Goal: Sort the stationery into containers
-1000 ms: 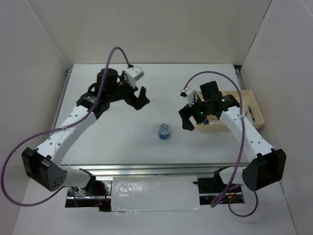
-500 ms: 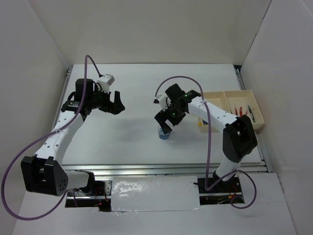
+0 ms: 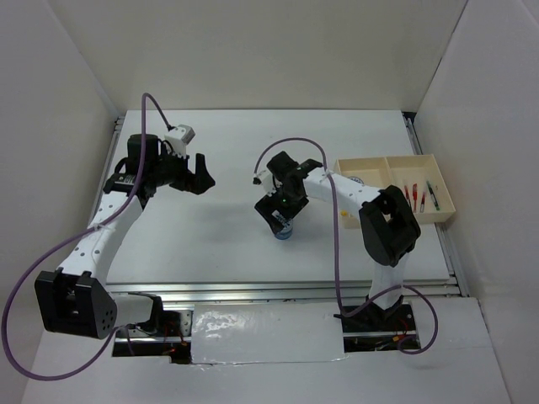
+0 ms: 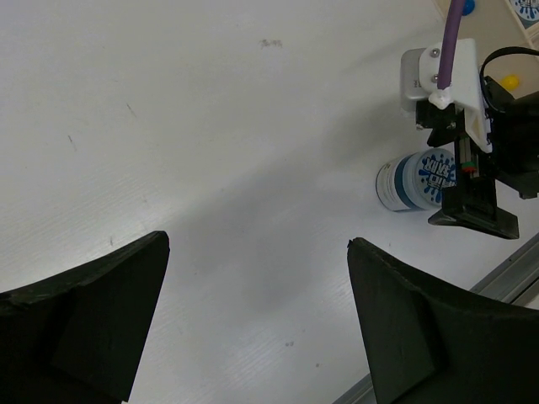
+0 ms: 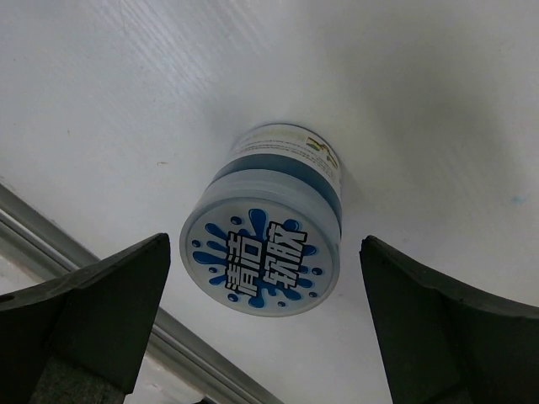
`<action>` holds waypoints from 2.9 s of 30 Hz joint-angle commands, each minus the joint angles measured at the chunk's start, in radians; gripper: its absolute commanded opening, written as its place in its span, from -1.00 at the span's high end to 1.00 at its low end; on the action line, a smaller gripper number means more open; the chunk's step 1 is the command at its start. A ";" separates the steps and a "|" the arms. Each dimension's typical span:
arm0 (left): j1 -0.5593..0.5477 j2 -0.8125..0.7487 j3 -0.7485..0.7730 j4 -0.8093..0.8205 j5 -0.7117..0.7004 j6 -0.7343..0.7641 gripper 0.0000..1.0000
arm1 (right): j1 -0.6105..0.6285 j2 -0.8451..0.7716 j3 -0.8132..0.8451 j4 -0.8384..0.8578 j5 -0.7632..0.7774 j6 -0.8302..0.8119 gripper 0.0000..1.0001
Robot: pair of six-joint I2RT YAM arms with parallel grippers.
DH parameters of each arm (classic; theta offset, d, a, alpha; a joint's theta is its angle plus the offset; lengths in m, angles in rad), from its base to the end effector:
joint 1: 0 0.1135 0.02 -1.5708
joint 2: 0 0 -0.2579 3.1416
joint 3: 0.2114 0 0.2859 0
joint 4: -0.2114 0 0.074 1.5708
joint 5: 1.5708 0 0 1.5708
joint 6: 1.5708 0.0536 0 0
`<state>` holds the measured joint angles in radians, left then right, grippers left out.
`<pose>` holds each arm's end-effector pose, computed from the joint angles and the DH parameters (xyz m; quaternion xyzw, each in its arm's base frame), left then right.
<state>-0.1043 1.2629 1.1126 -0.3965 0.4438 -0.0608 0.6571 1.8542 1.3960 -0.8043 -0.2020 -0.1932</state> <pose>0.3276 -0.0574 0.3131 0.1263 0.8478 -0.2306 0.4605 0.3163 0.2576 0.1707 -0.4196 0.8892 0.1321 0.1258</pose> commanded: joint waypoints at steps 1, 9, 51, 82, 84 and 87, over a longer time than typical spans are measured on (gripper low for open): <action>-0.002 0.001 0.006 0.033 0.016 -0.013 -0.99 | 0.013 0.007 0.055 0.043 0.022 0.014 -1.00; -0.003 0.006 -0.007 0.042 -0.004 -0.017 -0.99 | 0.039 0.002 0.049 0.045 0.078 0.018 -0.31; -0.048 0.096 0.049 0.116 0.003 -0.065 -0.99 | -0.797 0.091 0.540 -0.154 -0.020 -0.235 0.27; -0.018 0.154 0.127 0.010 -0.040 -0.066 -0.99 | -0.766 0.122 0.532 -0.136 0.049 -0.184 -1.00; -0.003 0.165 0.164 -0.028 -0.042 -0.048 -0.99 | -0.760 0.045 0.558 -0.163 0.004 -0.166 -1.00; 0.037 0.142 0.161 -0.068 -0.086 -0.047 -0.99 | -0.752 -0.099 0.545 -0.156 -0.086 -0.138 -1.00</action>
<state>-0.1005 1.4223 1.2411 -0.4179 0.3920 -0.1089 -0.1112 1.9659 1.8767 -0.9489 -0.1902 -0.3664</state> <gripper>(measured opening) 0.993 0.997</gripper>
